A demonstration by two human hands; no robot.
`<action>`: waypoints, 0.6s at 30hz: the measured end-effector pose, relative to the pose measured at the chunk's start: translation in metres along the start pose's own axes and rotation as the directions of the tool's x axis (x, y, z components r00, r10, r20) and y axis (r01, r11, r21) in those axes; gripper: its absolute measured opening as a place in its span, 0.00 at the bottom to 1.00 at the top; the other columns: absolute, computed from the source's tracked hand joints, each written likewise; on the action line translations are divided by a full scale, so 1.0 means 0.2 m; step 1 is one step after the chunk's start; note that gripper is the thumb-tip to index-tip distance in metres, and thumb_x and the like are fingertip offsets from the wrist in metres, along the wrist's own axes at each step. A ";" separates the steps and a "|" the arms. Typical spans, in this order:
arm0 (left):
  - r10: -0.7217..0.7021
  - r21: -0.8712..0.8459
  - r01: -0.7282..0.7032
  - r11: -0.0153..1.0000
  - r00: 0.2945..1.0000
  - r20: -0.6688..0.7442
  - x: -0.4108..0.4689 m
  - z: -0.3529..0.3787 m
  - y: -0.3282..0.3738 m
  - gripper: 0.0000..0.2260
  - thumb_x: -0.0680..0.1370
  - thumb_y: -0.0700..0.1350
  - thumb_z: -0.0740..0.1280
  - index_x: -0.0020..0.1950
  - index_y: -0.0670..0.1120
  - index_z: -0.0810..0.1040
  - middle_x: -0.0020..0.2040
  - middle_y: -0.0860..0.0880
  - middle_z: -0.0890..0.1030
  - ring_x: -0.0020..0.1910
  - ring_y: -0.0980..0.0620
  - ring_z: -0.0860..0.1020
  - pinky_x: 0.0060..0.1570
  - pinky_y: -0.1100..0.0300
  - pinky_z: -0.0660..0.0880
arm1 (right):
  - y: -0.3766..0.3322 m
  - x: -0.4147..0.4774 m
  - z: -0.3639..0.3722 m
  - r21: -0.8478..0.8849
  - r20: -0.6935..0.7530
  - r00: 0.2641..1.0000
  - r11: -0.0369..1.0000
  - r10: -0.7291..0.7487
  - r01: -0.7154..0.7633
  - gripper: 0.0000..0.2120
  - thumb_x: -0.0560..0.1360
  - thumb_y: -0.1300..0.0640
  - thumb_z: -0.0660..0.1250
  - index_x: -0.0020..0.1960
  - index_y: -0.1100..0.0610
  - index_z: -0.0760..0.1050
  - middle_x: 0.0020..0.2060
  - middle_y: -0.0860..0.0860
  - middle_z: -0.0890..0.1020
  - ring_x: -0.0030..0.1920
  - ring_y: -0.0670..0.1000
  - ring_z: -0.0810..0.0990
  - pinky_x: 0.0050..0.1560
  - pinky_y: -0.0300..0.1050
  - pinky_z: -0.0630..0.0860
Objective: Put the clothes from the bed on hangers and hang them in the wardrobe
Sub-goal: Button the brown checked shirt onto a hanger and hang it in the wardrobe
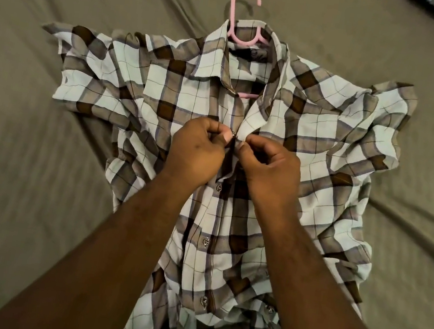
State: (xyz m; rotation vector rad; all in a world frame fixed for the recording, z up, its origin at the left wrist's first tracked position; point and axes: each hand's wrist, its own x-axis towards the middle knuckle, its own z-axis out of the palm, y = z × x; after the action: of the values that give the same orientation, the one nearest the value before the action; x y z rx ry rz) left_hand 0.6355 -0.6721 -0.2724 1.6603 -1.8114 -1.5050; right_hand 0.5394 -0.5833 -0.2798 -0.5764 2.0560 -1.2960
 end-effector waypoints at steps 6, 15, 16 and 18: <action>0.022 0.034 -0.021 0.999 0.999 -0.027 0.00 0.02 -0.02 0.03 0.82 0.46 0.67 0.53 0.50 0.81 0.45 0.56 0.81 0.44 0.61 0.78 0.40 0.72 0.71 | 0.03 0.01 0.02 0.055 0.000 0.999 0.997 0.049 -0.049 0.11 0.76 0.58 0.74 0.57 0.57 0.85 0.46 0.47 0.87 0.46 0.45 0.86 0.50 0.43 0.83; 0.040 0.006 -0.040 0.999 0.999 0.030 0.00 -0.01 -0.04 0.03 0.82 0.44 0.67 0.53 0.49 0.81 0.43 0.52 0.83 0.42 0.55 0.82 0.43 0.61 0.80 | 0.03 0.02 -0.02 0.197 0.134 0.988 0.975 0.074 -0.100 0.06 0.77 0.60 0.72 0.53 0.57 0.85 0.43 0.51 0.88 0.44 0.51 0.87 0.47 0.46 0.84; 0.038 -0.013 -0.038 0.999 0.998 0.048 0.00 -0.01 -0.04 0.03 0.82 0.44 0.67 0.52 0.50 0.81 0.41 0.51 0.83 0.40 0.55 0.82 0.42 0.59 0.81 | 0.03 0.02 -0.03 0.209 0.149 0.986 0.972 0.076 -0.106 0.06 0.76 0.60 0.73 0.52 0.58 0.85 0.42 0.52 0.87 0.43 0.52 0.87 0.45 0.47 0.84; 0.039 -0.050 -0.036 0.998 0.997 0.065 0.00 -0.02 -0.03 0.04 0.82 0.43 0.67 0.50 0.50 0.80 0.39 0.51 0.83 0.36 0.57 0.82 0.42 0.59 0.82 | 0.03 0.03 -0.03 0.200 0.163 0.984 0.974 0.077 -0.109 0.05 0.75 0.60 0.75 0.51 0.58 0.85 0.41 0.53 0.87 0.42 0.53 0.86 0.43 0.48 0.84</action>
State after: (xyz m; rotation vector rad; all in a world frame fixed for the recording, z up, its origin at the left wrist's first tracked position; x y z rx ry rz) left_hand 0.6428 -0.6725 -0.2758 1.5627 -1.8132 -1.5928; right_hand 0.5304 -0.5819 -0.2853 -0.4642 1.7742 -1.3465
